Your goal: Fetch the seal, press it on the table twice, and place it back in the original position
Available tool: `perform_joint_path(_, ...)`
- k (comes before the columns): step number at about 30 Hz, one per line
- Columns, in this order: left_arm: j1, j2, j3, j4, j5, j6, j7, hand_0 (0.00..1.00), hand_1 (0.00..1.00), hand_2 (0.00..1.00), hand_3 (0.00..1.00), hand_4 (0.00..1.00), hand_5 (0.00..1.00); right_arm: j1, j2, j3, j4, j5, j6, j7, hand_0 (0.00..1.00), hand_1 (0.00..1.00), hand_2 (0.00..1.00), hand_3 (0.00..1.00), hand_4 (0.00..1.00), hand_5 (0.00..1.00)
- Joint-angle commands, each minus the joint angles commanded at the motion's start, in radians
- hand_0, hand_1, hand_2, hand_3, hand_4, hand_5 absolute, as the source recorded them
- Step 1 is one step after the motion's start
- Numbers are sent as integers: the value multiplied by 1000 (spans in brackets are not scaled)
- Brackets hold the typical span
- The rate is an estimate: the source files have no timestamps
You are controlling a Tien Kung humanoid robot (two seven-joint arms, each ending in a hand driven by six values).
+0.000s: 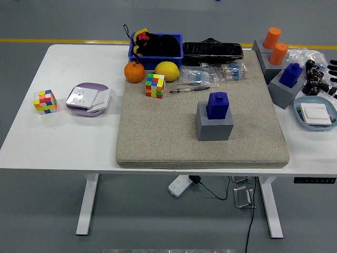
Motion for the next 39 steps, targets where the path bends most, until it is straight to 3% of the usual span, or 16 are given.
perform_joint_path(9, -6, 5, 3, -1, 4, 6, 1, 845, 828, 803, 859, 858, 474, -53, 18, 113, 37, -1, 7, -39, 837, 785, 761, 725, 944, 264)
perform_joint_path(23, 0, 2, -4, -3, 9, 8, 1, 844, 828, 802, 858, 855, 472, -106, 36, 189, 106, -4, 21, -87, 812, 743, 724, 694, 928, 262)
perform_joint_path(39, -12, 22, 8, 0, -7, 10, 3, 842, 827, 800, 856, 850, 470, -102, 41, 200, 82, -27, 32, -106, 795, 723, 714, 667, 898, 252)
